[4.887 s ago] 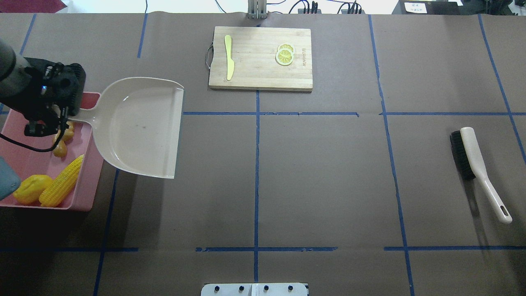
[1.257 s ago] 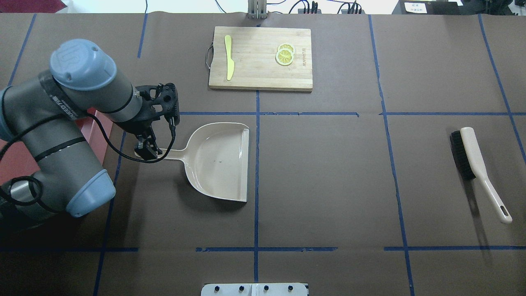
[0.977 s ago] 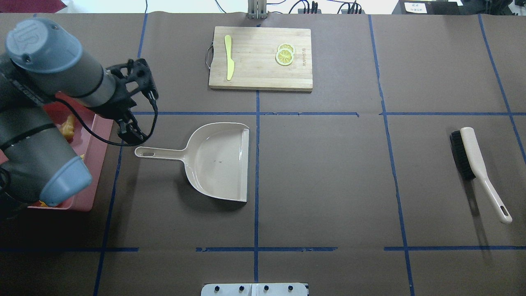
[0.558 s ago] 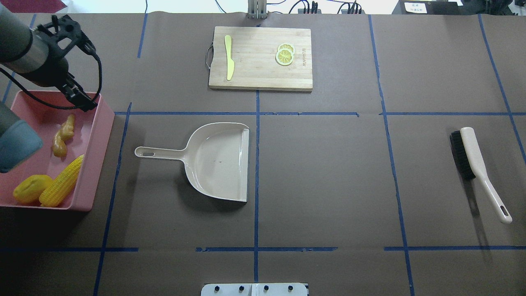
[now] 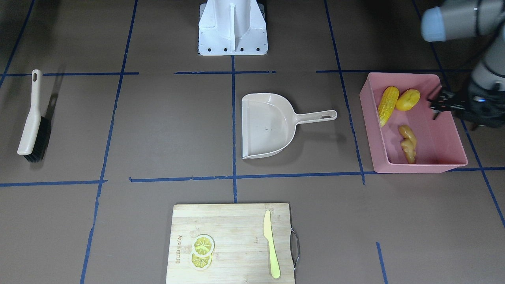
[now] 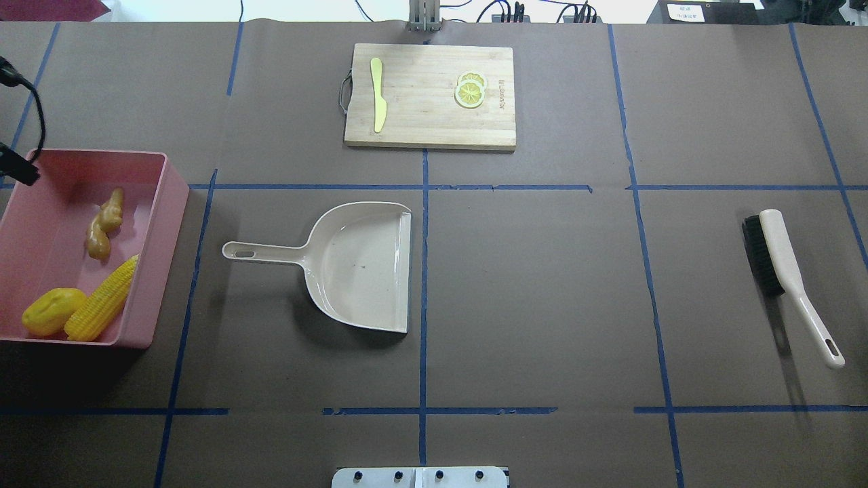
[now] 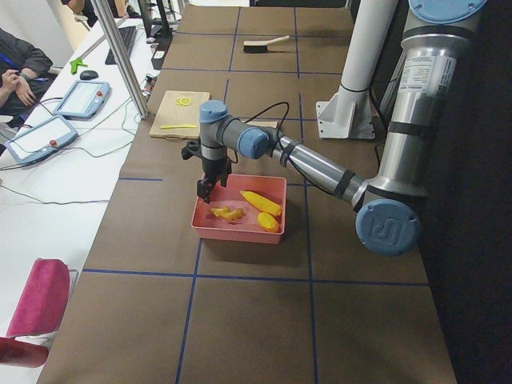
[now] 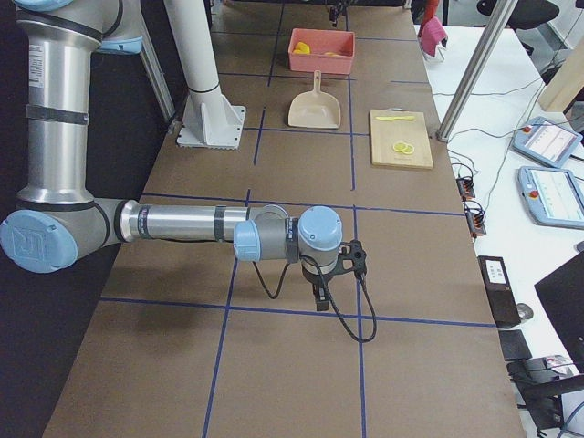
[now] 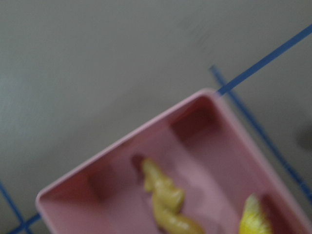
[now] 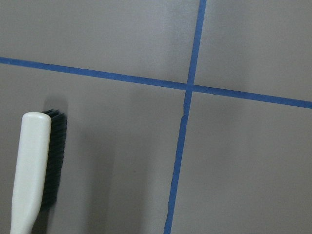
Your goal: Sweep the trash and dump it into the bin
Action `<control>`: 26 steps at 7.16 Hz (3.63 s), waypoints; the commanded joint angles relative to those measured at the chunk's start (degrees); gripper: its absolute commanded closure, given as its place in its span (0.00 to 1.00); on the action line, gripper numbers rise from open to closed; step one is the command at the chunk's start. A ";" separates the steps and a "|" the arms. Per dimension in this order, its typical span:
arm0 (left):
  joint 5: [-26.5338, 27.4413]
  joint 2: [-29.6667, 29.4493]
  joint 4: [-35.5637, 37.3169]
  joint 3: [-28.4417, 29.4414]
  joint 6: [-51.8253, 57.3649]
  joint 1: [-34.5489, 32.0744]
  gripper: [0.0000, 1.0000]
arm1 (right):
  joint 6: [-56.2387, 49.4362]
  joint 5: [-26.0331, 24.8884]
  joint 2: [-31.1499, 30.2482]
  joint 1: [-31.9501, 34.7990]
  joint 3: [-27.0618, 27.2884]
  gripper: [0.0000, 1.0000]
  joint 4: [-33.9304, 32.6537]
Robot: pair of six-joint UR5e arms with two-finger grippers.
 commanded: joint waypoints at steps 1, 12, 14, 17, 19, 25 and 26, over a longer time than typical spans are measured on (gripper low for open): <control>-4.78 0.97 0.19 8.16 0.16 -11.54 0.00 | 0.01 2.39 0.46 0.00 0.00 0.00 -0.10; -16.05 3.07 -1.65 18.92 2.18 -18.17 0.00 | 5.02 4.42 1.61 0.44 0.00 0.00 0.08; -16.32 5.88 -1.74 17.96 4.01 -19.67 0.00 | 5.02 4.42 1.78 0.44 -0.08 0.00 0.08; -15.96 5.98 -1.74 17.69 6.99 -19.76 0.00 | 4.93 4.42 1.70 0.70 -0.17 0.00 -0.01; -15.96 5.89 -1.74 17.69 7.01 -19.76 0.00 | 4.32 4.25 1.61 2.36 -0.70 0.00 -0.62; -15.96 5.63 -1.74 17.60 7.10 -19.76 0.00 | 4.67 0.20 1.17 4.83 -2.63 0.00 -3.18; -15.88 5.45 -1.66 17.60 7.01 -19.76 0.00 | 4.67 0.20 1.17 4.83 -2.72 0.00 -3.18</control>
